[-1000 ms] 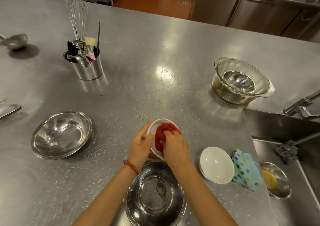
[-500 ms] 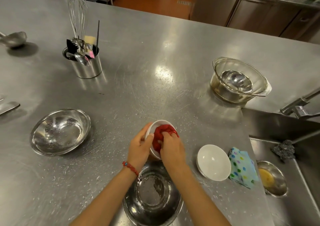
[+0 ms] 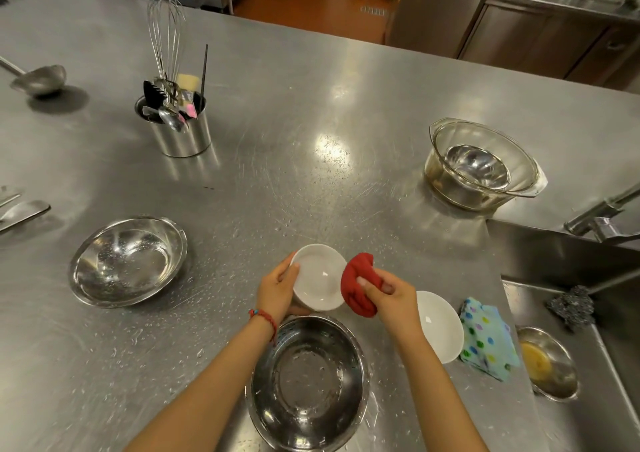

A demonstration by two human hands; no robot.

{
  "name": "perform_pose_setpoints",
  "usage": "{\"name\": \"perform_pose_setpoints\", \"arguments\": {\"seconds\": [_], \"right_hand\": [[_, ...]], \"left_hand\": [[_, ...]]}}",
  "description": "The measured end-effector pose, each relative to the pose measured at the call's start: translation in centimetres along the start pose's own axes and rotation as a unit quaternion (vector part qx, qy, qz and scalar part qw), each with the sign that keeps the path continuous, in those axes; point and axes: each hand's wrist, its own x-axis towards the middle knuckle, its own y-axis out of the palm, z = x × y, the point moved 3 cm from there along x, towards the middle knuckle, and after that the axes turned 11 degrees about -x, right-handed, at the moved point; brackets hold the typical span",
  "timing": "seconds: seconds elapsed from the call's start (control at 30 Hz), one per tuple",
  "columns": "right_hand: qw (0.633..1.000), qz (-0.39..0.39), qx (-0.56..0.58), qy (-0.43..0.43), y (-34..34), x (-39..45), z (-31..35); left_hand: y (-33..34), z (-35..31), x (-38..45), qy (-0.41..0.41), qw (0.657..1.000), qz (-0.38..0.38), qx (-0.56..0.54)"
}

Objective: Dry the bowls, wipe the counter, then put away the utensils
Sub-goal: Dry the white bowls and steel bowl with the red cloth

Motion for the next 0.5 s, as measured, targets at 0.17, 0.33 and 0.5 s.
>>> {"name": "perform_pose_setpoints", "arguments": {"seconds": [0.17, 0.33, 0.5], "right_hand": [[0.999, -0.028, -0.024, 0.024, -1.1, -0.6, -1.9], [0.998, -0.041, -0.026, 0.032, -1.6, -0.8, -2.7], [0.998, -0.019, -0.053, 0.022, -1.2, -2.0, -2.7]], "left_hand": [[0.0, 0.6, 1.2, -0.058, 0.998, -0.012, -0.018], [-0.5, 0.1, 1.6, -0.055, 0.998, -0.002, 0.023], [-2.0, -0.8, 0.8, -0.02, 0.996, 0.006, 0.083]]}}
